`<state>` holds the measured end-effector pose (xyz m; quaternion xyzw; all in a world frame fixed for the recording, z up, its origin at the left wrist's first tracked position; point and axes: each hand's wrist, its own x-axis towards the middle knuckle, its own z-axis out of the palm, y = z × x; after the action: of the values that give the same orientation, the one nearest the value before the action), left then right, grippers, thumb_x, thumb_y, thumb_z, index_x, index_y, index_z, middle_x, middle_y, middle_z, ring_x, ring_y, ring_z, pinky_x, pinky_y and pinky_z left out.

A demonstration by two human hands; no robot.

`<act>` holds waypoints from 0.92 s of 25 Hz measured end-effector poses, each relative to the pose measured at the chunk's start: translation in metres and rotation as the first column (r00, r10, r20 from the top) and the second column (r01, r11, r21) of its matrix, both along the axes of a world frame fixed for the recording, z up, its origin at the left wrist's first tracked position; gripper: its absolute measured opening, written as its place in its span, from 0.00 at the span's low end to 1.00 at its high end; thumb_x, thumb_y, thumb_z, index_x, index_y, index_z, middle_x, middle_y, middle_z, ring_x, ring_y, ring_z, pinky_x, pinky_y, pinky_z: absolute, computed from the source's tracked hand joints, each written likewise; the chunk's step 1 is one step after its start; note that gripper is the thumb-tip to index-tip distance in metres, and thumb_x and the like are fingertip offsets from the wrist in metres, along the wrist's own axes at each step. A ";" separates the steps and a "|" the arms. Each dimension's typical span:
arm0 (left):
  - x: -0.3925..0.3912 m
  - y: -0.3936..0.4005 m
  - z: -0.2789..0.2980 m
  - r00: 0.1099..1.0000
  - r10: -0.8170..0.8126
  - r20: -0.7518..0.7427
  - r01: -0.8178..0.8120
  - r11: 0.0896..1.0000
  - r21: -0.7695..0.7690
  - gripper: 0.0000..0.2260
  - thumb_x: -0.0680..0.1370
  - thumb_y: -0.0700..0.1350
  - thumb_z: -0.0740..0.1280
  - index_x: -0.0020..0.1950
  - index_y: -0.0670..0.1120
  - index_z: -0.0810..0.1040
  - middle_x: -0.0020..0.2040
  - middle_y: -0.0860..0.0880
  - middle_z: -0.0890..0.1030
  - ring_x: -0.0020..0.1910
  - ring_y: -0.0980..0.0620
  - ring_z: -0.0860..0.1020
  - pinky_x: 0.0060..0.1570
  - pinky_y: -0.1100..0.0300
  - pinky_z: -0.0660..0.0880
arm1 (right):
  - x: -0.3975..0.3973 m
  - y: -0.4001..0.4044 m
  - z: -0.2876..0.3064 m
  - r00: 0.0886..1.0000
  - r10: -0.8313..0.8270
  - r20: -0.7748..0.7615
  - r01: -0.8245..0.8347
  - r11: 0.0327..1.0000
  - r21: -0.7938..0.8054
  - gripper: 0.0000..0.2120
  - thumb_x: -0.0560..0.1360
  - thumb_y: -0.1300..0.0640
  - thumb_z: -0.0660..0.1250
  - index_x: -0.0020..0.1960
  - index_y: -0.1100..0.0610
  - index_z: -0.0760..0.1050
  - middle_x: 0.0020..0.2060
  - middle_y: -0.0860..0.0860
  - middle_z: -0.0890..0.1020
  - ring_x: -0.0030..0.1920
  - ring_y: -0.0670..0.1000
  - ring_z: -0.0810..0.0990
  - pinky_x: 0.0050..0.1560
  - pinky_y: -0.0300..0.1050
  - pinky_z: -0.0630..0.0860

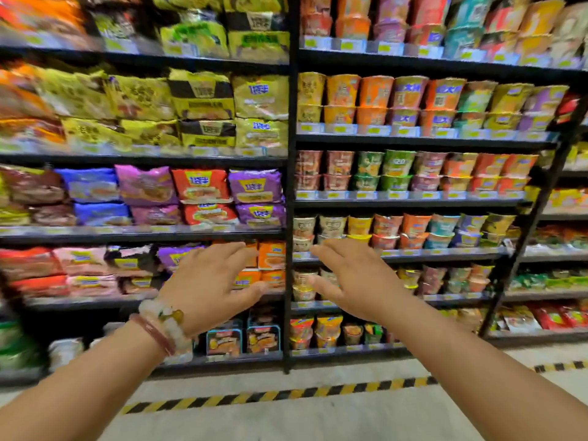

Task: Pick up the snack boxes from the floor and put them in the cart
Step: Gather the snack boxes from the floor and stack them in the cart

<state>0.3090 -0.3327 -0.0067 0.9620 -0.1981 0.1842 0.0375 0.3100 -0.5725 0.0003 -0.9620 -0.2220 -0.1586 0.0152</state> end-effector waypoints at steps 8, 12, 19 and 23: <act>-0.002 0.218 0.003 0.954 0.300 0.016 -0.300 0.953 0.032 0.55 0.57 0.78 0.24 0.74 0.57 0.62 0.74 0.55 0.63 0.72 0.53 0.62 0.68 0.53 0.57 | 0.076 0.231 -0.010 0.954 0.298 0.038 -0.299 0.954 0.031 0.37 0.74 0.31 0.42 0.77 0.48 0.54 0.73 0.50 0.63 0.72 0.52 0.60 0.70 0.49 0.55; -0.014 0.306 -0.011 0.895 0.446 -0.013 -0.446 0.895 0.019 0.53 0.58 0.77 0.25 0.75 0.58 0.59 0.75 0.56 0.61 0.73 0.54 0.59 0.69 0.54 0.56 | 0.101 0.331 -0.026 0.897 0.442 0.028 -0.442 0.897 0.007 0.38 0.72 0.33 0.41 0.75 0.51 0.62 0.68 0.54 0.71 0.67 0.57 0.68 0.66 0.53 0.63; -0.016 0.420 -0.041 0.754 0.657 -0.017 -0.657 0.753 -0.030 0.45 0.65 0.76 0.37 0.73 0.54 0.65 0.73 0.52 0.67 0.71 0.50 0.65 0.67 0.50 0.60 | 0.158 0.480 -0.054 0.742 0.669 -0.036 -0.670 0.741 -0.041 0.45 0.69 0.28 0.31 0.76 0.50 0.58 0.71 0.54 0.66 0.70 0.56 0.63 0.68 0.52 0.58; 0.008 0.481 -0.063 0.682 0.731 0.008 -0.730 0.682 -0.042 0.39 0.73 0.73 0.43 0.66 0.49 0.75 0.64 0.47 0.77 0.62 0.45 0.76 0.59 0.45 0.70 | 0.204 0.559 -0.071 0.653 0.756 -0.053 -0.757 0.653 -0.011 0.41 0.73 0.29 0.35 0.76 0.50 0.57 0.72 0.53 0.64 0.72 0.56 0.60 0.70 0.51 0.55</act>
<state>0.3168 0.1486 -0.0695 0.9581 0.2046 0.1990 -0.0244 0.5139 -0.0135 -0.0710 -0.7856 -0.6043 -0.1131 0.0690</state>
